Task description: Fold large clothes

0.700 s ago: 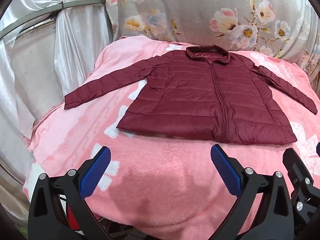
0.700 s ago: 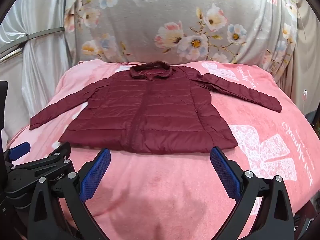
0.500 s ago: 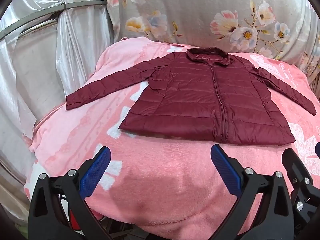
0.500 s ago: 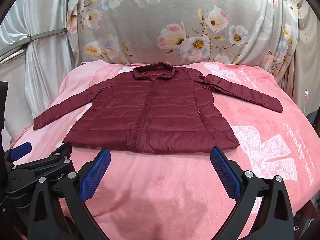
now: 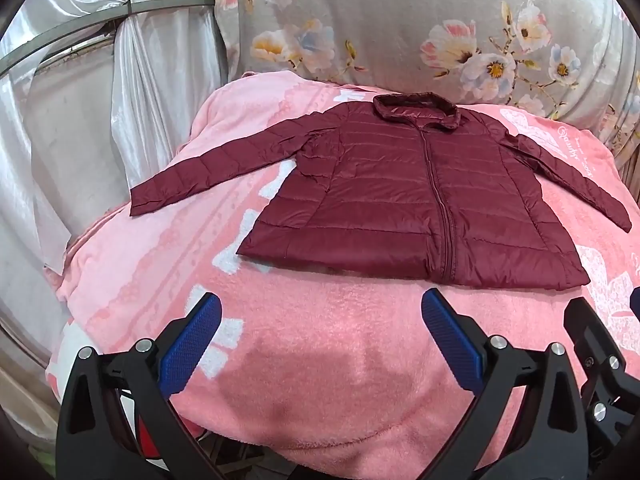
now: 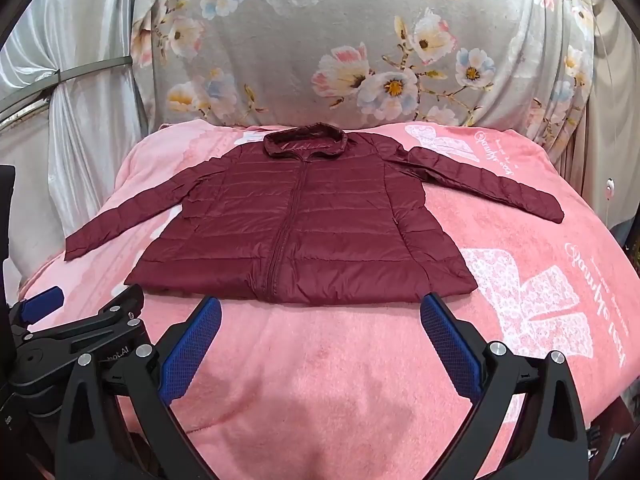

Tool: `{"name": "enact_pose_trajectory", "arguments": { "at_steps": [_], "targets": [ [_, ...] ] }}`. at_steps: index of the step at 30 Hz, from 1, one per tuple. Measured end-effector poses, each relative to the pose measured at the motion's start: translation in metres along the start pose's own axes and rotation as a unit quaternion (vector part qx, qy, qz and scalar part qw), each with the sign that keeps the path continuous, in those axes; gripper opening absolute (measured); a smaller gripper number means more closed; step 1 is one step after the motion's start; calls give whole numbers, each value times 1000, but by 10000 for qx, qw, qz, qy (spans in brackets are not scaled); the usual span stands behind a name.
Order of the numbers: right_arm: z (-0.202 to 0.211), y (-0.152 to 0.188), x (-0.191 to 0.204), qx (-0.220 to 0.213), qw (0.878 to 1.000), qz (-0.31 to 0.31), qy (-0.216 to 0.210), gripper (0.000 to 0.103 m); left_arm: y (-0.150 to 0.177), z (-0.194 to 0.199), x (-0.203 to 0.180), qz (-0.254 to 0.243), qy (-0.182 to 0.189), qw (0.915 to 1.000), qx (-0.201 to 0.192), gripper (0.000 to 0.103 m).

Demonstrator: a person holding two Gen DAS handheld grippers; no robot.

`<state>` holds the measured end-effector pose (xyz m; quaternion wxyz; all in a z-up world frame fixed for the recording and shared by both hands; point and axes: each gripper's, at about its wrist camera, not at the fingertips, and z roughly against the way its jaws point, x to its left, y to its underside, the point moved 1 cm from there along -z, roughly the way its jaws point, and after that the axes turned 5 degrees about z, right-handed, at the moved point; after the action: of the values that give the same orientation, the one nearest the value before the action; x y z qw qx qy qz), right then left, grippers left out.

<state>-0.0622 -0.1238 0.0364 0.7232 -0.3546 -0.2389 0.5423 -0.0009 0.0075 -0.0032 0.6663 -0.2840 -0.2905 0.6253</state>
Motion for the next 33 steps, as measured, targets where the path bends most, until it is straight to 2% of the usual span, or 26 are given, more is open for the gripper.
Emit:
{"name": "enact_pose_trajectory", "arguments": {
  "at_steps": [33],
  "targets": [
    [-1,0,1,26,10000,6,37,98,-1,-1,2,9,21,10000,40,97]
  ]
}}
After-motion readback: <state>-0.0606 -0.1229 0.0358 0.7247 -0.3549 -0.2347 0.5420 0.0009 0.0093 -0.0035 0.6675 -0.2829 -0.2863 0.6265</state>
